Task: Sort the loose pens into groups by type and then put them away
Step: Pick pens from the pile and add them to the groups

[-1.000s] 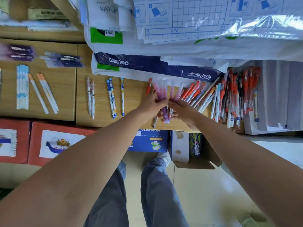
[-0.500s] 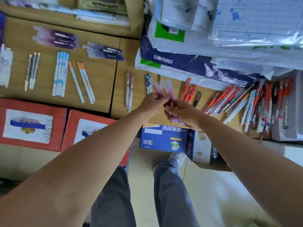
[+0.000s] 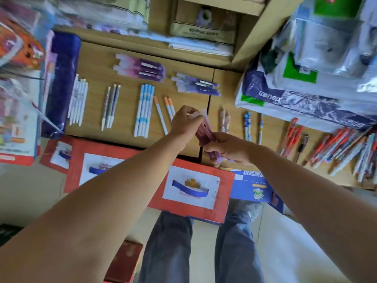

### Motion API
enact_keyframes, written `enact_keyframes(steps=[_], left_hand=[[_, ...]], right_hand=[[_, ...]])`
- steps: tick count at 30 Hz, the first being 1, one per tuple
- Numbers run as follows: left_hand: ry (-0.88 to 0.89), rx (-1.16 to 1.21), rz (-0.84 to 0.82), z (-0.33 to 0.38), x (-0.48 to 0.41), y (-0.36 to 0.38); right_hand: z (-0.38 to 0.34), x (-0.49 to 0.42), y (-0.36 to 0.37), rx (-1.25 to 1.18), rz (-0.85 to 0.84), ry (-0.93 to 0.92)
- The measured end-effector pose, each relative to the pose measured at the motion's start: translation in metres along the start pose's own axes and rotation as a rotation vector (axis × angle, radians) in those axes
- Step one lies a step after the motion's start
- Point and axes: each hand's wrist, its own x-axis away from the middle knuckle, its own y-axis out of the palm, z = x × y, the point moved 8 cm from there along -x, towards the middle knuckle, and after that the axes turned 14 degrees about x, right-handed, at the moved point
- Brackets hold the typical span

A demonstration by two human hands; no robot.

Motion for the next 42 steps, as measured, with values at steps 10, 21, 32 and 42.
enact_keyframes(steps=[10, 21, 32, 42], left_hand=[[-0.026, 0.164, -0.024, 0.008, 0.003, -0.042], [-0.054, 0.121, 0.126, -0.007, 0.023, -0.085], [-0.077, 0.143, 0.207, -0.013, 0.01, -0.129], [0.013, 0.051, 0.013, 0.019, -0.059, -0.173]], right_hand=[[-0.041, -0.021, 0.016, 0.305, 0.038, 0.005], [-0.047, -0.021, 0.016, 0.411, 0.03, -0.076], [-0.06, -0.054, 0.007, 0.013, 0.139, -0.024], [-0.11, -0.114, 0.004, -0.301, 0.51, 0.022]])
